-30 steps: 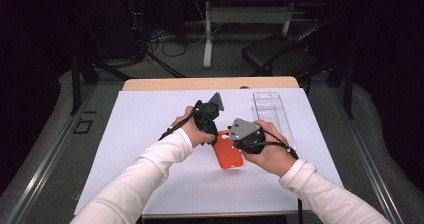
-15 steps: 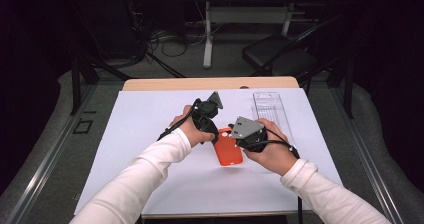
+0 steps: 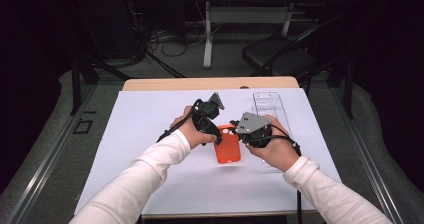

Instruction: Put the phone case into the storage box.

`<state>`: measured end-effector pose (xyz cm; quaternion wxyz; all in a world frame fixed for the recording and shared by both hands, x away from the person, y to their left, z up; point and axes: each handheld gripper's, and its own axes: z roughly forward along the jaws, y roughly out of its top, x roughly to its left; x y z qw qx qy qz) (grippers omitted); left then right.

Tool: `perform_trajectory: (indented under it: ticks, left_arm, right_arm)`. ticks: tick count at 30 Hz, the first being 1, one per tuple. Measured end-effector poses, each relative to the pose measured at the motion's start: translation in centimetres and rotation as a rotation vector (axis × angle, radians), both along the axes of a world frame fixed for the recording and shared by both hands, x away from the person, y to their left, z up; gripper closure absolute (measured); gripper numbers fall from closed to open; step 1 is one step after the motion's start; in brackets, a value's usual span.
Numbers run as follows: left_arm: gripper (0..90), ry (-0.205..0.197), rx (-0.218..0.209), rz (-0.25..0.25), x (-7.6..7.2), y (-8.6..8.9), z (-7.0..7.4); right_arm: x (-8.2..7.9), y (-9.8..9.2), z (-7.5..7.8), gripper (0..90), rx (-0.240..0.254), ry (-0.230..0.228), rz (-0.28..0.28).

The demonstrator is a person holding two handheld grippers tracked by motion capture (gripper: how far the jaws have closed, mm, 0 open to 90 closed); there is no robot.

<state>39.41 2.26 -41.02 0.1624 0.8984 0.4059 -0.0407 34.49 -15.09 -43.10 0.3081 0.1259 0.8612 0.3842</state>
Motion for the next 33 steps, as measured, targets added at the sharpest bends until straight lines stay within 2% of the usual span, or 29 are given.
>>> perform_trajectory:
  ticks: [7, 20, 25, 30, 33]
  left_arm:
    - [50.2, -0.036, 0.002, -0.017, 0.1, 0.1, 0.0]
    - [49.1, -0.058, -0.021, -0.038, -0.1, 0.3, 0.4]
    - [48.1, -0.11, -0.036, -0.072, -0.1, 0.6, 0.8]
    - [47.0, -0.126, -0.054, -0.065, -0.3, 1.0, 1.1]
    - [46.1, -0.158, -0.05, -0.065, -0.3, 1.3, 1.1]
  right_arm:
    - [0.3, -0.6, -0.1, 79.8, 0.028, 0.014, 0.007]
    - [0.7, -1.3, 0.0, 79.8, 0.06, 0.013, 0.021]
    - [0.9, -1.8, 0.1, 79.7, 0.086, 0.01, 0.023]
    - [1.3, -2.4, 0.2, 79.7, 0.107, 0.009, 0.019]
    - [1.4, -2.7, 0.3, 79.6, 0.115, 0.003, 0.016]
